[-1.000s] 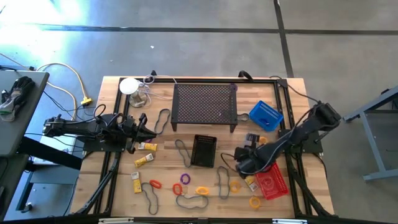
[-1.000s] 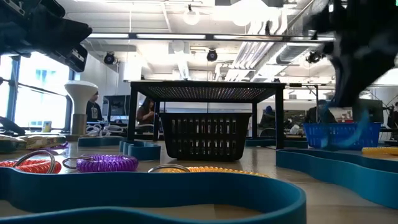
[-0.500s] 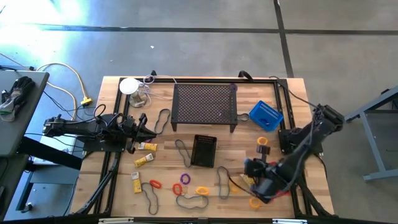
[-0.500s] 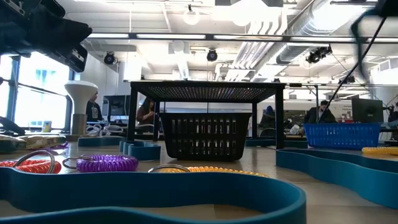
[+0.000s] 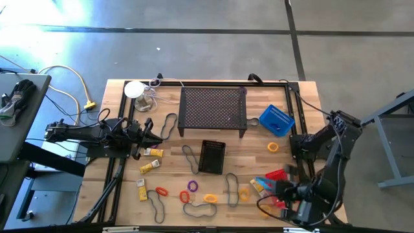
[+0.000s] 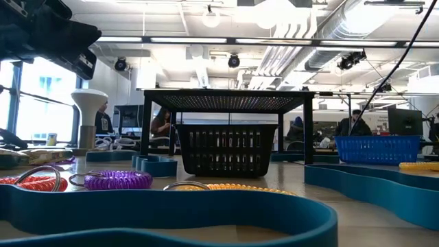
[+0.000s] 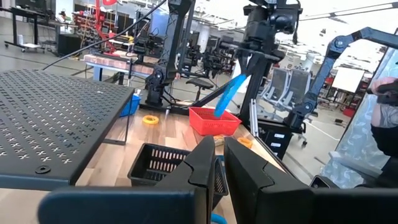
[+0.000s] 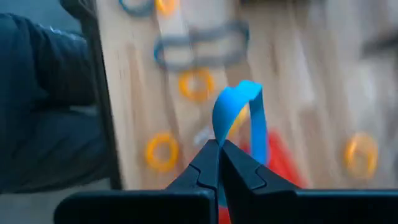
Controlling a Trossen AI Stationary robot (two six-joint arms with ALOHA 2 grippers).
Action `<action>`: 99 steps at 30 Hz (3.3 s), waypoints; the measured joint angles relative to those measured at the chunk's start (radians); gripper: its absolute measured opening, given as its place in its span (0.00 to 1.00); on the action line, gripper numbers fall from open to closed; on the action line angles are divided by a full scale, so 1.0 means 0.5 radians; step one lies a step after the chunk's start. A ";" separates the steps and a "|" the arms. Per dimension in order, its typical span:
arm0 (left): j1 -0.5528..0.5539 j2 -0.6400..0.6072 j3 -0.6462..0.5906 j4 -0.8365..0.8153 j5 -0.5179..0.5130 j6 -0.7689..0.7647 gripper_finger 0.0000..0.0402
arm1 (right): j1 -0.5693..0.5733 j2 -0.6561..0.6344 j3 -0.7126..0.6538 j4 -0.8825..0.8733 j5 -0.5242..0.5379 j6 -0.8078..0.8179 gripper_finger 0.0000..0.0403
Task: Pick & Place Office Desk Supplies
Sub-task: Put the blue rubber band into the orange bin, then put the yellow spring keychain into the blue bin
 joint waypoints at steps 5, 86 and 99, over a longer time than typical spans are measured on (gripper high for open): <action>0.000 0.000 0.000 0.000 0.000 -0.005 0.07 | 0.125 0.000 -0.001 -0.210 -0.051 0.438 0.01; -0.838 2.556 0.418 2.424 -0.414 0.584 0.07 | -0.264 0.001 -1.071 0.644 -0.731 0.087 0.39; -0.805 2.556 0.419 2.410 -0.414 0.476 0.07 | -0.286 0.001 -0.954 0.553 -0.776 0.258 0.37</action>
